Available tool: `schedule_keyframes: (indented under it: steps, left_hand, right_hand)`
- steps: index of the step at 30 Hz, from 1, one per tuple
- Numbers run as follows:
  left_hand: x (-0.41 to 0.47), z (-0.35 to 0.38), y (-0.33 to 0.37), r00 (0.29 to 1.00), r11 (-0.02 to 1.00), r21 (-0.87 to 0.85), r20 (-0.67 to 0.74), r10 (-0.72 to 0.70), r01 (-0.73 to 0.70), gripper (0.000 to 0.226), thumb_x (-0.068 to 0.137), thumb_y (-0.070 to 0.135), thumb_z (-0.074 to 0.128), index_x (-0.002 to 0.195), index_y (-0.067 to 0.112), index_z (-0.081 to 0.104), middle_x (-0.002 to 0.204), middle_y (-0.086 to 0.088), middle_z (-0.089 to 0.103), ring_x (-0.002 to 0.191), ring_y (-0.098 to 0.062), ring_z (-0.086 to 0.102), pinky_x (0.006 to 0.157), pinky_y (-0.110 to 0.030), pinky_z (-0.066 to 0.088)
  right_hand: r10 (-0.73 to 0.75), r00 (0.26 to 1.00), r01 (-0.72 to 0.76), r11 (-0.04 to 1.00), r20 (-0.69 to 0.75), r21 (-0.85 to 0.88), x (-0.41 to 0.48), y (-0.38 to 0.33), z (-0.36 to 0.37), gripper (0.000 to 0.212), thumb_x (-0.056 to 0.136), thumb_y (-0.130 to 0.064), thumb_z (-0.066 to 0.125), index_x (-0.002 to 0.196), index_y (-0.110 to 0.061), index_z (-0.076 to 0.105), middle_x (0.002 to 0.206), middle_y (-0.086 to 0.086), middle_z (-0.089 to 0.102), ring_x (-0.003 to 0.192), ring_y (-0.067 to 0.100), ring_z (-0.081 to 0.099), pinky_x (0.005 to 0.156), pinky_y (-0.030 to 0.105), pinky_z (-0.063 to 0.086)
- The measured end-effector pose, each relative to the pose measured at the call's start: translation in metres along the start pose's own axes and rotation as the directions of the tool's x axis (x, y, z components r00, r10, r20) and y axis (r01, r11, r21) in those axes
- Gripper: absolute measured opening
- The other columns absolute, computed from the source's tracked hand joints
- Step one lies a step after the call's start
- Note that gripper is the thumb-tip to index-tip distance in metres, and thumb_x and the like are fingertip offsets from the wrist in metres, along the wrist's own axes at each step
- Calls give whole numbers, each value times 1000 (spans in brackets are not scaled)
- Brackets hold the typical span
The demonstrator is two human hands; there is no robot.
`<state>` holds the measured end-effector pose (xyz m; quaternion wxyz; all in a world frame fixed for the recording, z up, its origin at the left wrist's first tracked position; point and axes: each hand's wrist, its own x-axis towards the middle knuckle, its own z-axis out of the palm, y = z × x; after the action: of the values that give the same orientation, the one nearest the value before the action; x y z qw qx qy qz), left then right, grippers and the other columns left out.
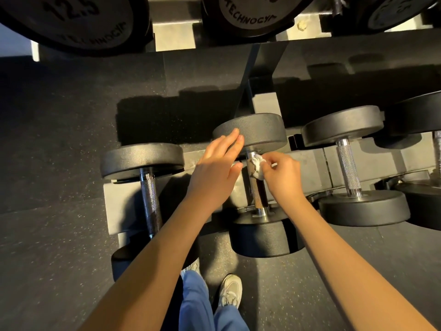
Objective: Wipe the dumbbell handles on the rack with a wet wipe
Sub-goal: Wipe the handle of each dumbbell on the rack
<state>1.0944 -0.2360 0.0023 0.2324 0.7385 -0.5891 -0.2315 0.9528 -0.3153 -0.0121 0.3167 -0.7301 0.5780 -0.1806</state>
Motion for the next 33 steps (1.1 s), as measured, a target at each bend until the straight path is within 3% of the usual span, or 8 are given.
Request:
schedule_keyframes:
  steps: [4,9,14,16,23,28,31,33]
  left_hand:
    - [1,1,0,1000,1000,-4,2,-3,3,58,101,22,42,152,27,16,160,12,10,146,-12,6,112,-48,33]
    - [1,3,2,1000,1000,-11,-12,-10,9,58,100,22,44,152,25,17,160,10,12,146,-13,8,111,-48,34]
    - [1,2,0,1000,1000,-21,-4,-2,2,59,100,22,43,152,26,16,160,13,10,146,-11,7,112,-48,32]
    - [1,2,1,1000,1000,-14,-7,2,-2,59,100,22,44,152,26,16,160,13,10,146,-11,7,113,-44,31]
    - [1,2,2,1000,1000,-24,-24,6,-6,58,100,20,43,152,24,18,160,10,13,146,-14,9,114,-43,30]
    - [0,2,3,1000,1000,-30,-21,0,-1,58,100,19,45,152,23,19,160,10,12,146,-15,8,114,-42,27]
    - [0,2,4,1000,999,-40,-17,-8,7,58,100,20,44,152,23,19,160,11,11,146,-14,6,113,-41,26]
    - [0,2,4,1000,999,-40,-23,-5,5,58,100,20,44,152,23,19,160,10,11,146,-15,7,113,-42,26]
  right_hand:
    - [-84,991,92,993,106,-78,-15,5,-3,20,87,-7,64,106,-1,69,103,10,61,88,17,56,74,10,34]
    - [-152,958,199,964,244,-177,-18,14,-13,16,83,-6,70,98,0,72,101,13,63,89,21,58,77,17,38]
    - [-102,994,104,993,22,-58,4,0,-3,17,88,-15,65,101,-6,71,82,9,66,75,21,57,71,32,47]
    - [-94,996,94,994,5,-52,0,1,2,13,88,-14,64,91,-3,71,77,9,63,72,22,56,68,35,47]
    - [30,957,22,984,290,-177,-13,13,-25,17,86,-15,66,70,-15,63,75,3,64,69,19,58,63,25,44]
    - [19,995,-21,999,100,24,-8,6,-9,9,88,-19,66,91,-12,71,73,-6,62,66,8,53,63,23,41]
    - [14,985,-4,998,170,-57,-22,10,-12,14,85,-20,70,96,-12,69,72,-9,55,68,10,52,67,27,44]
    - [46,948,8,986,316,-169,-30,13,-22,16,83,-21,72,97,-14,69,80,-4,60,76,14,57,72,28,48]
